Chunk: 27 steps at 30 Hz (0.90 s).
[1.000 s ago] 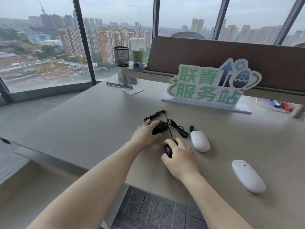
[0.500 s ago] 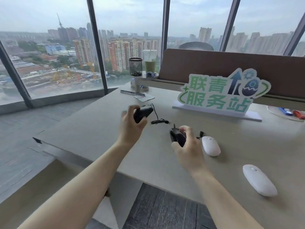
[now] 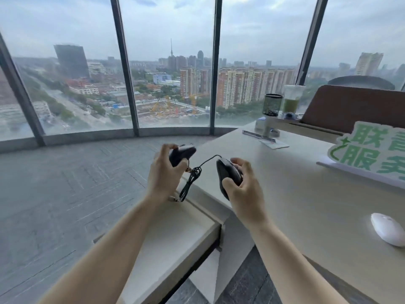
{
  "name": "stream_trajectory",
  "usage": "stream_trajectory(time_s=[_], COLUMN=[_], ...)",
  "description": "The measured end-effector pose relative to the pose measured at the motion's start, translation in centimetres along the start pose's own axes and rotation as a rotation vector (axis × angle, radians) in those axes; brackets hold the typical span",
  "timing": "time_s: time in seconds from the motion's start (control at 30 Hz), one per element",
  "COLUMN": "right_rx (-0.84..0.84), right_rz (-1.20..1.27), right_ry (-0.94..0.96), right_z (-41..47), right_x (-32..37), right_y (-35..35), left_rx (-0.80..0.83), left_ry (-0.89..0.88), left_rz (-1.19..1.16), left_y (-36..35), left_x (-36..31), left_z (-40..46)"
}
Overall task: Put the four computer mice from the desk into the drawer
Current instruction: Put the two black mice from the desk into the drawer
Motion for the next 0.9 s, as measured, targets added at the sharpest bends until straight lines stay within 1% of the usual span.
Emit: stream_trajectory(time_s=[0.1, 0.17, 0.3, 0.4, 0.53, 0.63, 0.73, 0.8, 0.9], right_rx=[0.128, 0.211, 0.329, 0.43, 0.607, 0.701, 0.749, 0.78, 0.795], right_rz=[-0.024, -0.051, -0.245, -0.407, -0.664, -0.81, -0.896, -0.937, -0.951], right_ry=[-0.059, -0.125, -0.262, -0.353, -0.412, -0.42, -0.421, -0.419, -0.419], right_z=[-0.5, -0.8, -1.1, -1.1, -0.7, -0.3, -0.5, -0.7, -0.8], right_x=[-2.0, -4.2, -9.5, -13.5, -17.3, -19.3, -20.8, -21.4, -21.6], right_y=[-5.4, -9.0, -14.9, -18.5, -22.2, -24.3, -25.6, -26.1, -26.2], left_rx=[0.001, 0.042, 0.172, 0.243, 0.307, 0.395, 0.455, 0.476, 0.456], left_ry=[0.114, 0.208, 0.442, 0.55, 0.606, 0.636, 0.645, 0.622, 0.616], left_rz=[0.077, 0.108, 0.159, 0.256, 0.347, 0.43, 0.525, 0.58, 0.583], left_y=[0.8, 0.9, 0.0, -1.2, -2.9, -3.9, -4.4, -4.7, -4.7], left_x=[6.4, 10.6, 18.4, 22.7, 26.4, 28.4, 29.7, 30.1, 29.9], left_z=[-1.7, -3.0, -5.7, -7.3, -7.8, -8.2, -8.7, -8.8, -8.6])
Point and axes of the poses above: each hand's wrist, its own z-axis towards the middle knuckle, its own y-axis out of the back of the hand, x = y × z, the point moved 2 cm from there along z, towards the middle knuckle, and after that the axes turned 4 degrees about -z, right-handed, at the moved point
